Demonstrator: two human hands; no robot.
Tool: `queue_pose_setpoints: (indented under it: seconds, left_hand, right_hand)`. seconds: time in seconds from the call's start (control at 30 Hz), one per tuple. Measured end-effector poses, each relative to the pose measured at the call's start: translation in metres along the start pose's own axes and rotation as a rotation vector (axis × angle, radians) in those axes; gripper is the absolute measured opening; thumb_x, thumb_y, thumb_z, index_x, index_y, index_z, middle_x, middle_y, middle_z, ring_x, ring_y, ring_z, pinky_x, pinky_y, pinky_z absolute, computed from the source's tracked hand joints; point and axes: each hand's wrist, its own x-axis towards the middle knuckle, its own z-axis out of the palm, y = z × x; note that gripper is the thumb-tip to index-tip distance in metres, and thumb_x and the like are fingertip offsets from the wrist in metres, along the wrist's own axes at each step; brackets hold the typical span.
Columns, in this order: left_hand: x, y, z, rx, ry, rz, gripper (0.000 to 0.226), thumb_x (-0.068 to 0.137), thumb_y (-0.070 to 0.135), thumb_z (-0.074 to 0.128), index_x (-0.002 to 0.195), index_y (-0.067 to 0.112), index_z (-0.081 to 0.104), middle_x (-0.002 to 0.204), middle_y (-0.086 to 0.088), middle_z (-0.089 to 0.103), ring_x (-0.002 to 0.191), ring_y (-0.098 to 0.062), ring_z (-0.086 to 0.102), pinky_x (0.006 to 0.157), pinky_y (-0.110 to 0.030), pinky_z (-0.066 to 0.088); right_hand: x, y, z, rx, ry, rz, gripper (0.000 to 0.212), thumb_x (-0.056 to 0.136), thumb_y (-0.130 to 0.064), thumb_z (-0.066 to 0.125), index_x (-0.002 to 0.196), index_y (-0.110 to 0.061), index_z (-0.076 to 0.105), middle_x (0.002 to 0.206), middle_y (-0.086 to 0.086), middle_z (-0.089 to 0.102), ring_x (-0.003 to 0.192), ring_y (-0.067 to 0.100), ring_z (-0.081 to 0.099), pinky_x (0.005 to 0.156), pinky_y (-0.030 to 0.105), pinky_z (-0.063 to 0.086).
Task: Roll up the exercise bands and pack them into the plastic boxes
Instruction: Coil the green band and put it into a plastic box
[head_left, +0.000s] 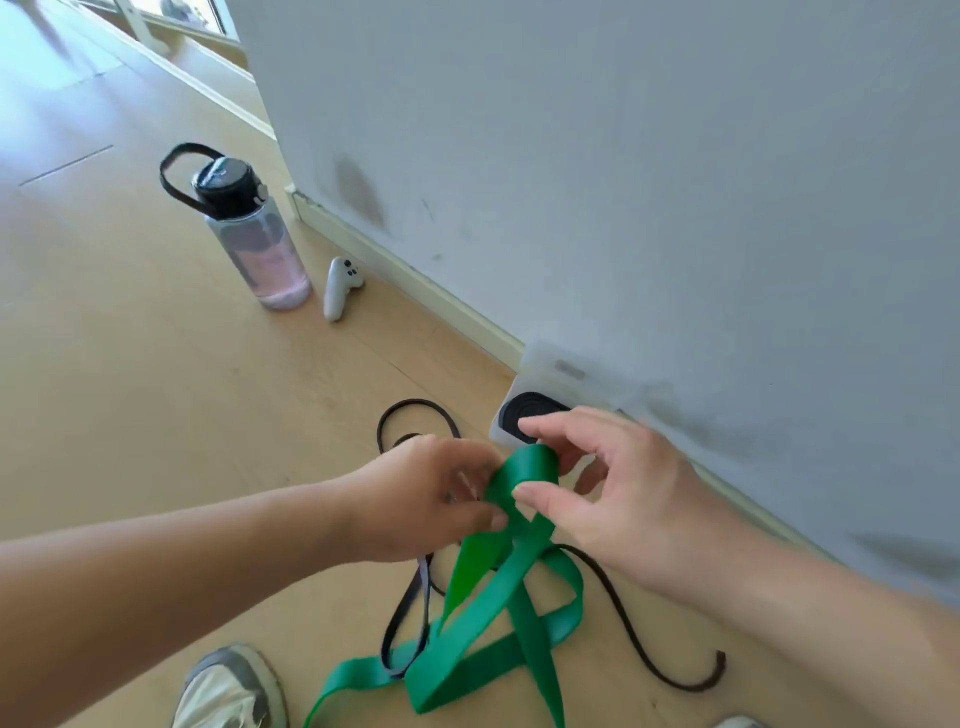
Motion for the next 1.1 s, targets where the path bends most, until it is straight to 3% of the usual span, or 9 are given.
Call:
queue_pose_setpoints:
  seconds: [0.1, 0.2, 0.33, 0.43, 0.57, 0.8, 0.93, 1.03, 1.1]
  left_hand:
    - [-0.026, 0.042, -0.024, 0.017, 0.014, 0.040, 0.026, 0.089, 0.038, 0.072, 0.115, 0.037, 0.070, 0.102, 0.017, 0.075, 0.098, 0.000, 0.071, 0.091, -0.034, 0.059]
    - [-0.055, 0.087, -0.038, 0.041, 0.000, 0.087, 0.042, 0.088, 0.044, 0.073, 0.129, 0.043, 0.063, 0.109, 0.022, 0.073, 0.106, 0.005, 0.067, 0.098, -0.029, 0.055]
    - [-0.082, 0.139, -0.036, 0.035, 0.129, 0.117, 0.018, 0.093, 0.035, 0.070, 0.111, 0.039, 0.071, 0.098, 0.017, 0.076, 0.093, 0.006, 0.069, 0.092, -0.030, 0.058]
    - [-0.103, 0.183, -0.038, -0.068, 0.252, 0.167, 0.011, 0.090, 0.032, 0.075, 0.101, 0.036, 0.075, 0.090, 0.016, 0.077, 0.087, 0.003, 0.070, 0.085, -0.030, 0.059]
    - [-0.129, 0.215, -0.036, -0.211, 0.444, 0.267, 0.035, 0.078, 0.036, 0.087, 0.109, 0.044, 0.074, 0.096, 0.019, 0.077, 0.099, 0.001, 0.071, 0.086, -0.030, 0.059]
    - [-0.142, 0.202, 0.005, -0.164, 0.418, 0.294, 0.057, 0.079, 0.031, 0.087, 0.127, 0.051, 0.063, 0.106, 0.021, 0.075, 0.104, -0.002, 0.069, 0.084, -0.027, 0.056]
    - [-0.127, 0.194, 0.002, -0.022, 0.455, 0.303, 0.052, 0.074, 0.044, 0.088, 0.121, 0.049, 0.067, 0.096, 0.018, 0.075, 0.093, -0.006, 0.069, 0.084, -0.031, 0.057]
    - [-0.120, 0.188, -0.003, 0.085, 0.483, 0.295, 0.048, 0.075, 0.059, 0.077, 0.120, 0.047, 0.068, 0.094, 0.017, 0.071, 0.090, -0.007, 0.065, 0.082, -0.034, 0.055]
    - [-0.116, 0.184, -0.006, 0.142, 0.479, 0.274, 0.048, 0.075, 0.064, 0.070, 0.121, 0.051, 0.065, 0.093, 0.017, 0.067, 0.090, -0.005, 0.062, 0.083, -0.036, 0.055]
  right_hand:
    - [-0.018, -0.035, -0.033, 0.026, 0.050, -0.036, 0.037, 0.084, -0.028, 0.084, 0.118, -0.032, 0.073, 0.094, -0.022, 0.066, 0.086, -0.010, 0.060, 0.075, 0.001, 0.041]
    - [-0.039, -0.070, -0.059, 0.056, 0.105, -0.094, 0.034, 0.082, -0.021, 0.085, 0.113, -0.031, 0.075, 0.097, -0.021, 0.067, 0.093, -0.001, 0.065, 0.079, 0.012, 0.051]
    - [-0.067, -0.107, -0.080, 0.125, 0.209, -0.134, 0.028, 0.082, -0.018, 0.085, 0.105, -0.032, 0.077, 0.100, -0.017, 0.070, 0.101, 0.005, 0.068, 0.089, 0.026, 0.057]
    - [-0.093, -0.136, -0.107, 0.259, 0.338, -0.076, 0.026, 0.079, -0.023, 0.087, 0.098, -0.039, 0.077, 0.101, -0.020, 0.072, 0.089, 0.006, 0.074, 0.079, 0.023, 0.060]
    - [-0.123, -0.167, -0.131, 0.451, 0.486, -0.100, 0.029, 0.077, -0.015, 0.089, 0.096, -0.034, 0.079, 0.095, -0.016, 0.077, 0.078, 0.006, 0.076, 0.062, 0.016, 0.059]
    - [-0.146, -0.161, -0.113, 0.616, 0.574, -0.103, 0.029, 0.077, -0.006, 0.087, 0.094, -0.028, 0.080, 0.095, -0.006, 0.079, 0.093, 0.011, 0.076, 0.081, 0.031, 0.061]
    - [-0.146, -0.136, -0.121, 0.651, 0.508, -0.046, 0.032, 0.079, -0.002, 0.084, 0.102, -0.024, 0.079, 0.097, 0.000, 0.079, 0.101, 0.017, 0.074, 0.093, 0.046, 0.060]
    - [-0.144, -0.118, -0.137, 0.473, 0.402, 0.002, 0.036, 0.085, -0.006, 0.080, 0.111, -0.030, 0.075, 0.106, -0.007, 0.077, 0.103, 0.012, 0.073, 0.094, 0.042, 0.060]
    - [-0.145, -0.109, -0.143, 0.317, 0.290, 0.040, 0.041, 0.089, -0.010, 0.077, 0.116, -0.040, 0.071, 0.113, -0.017, 0.071, 0.103, 0.006, 0.071, 0.091, 0.029, 0.059]
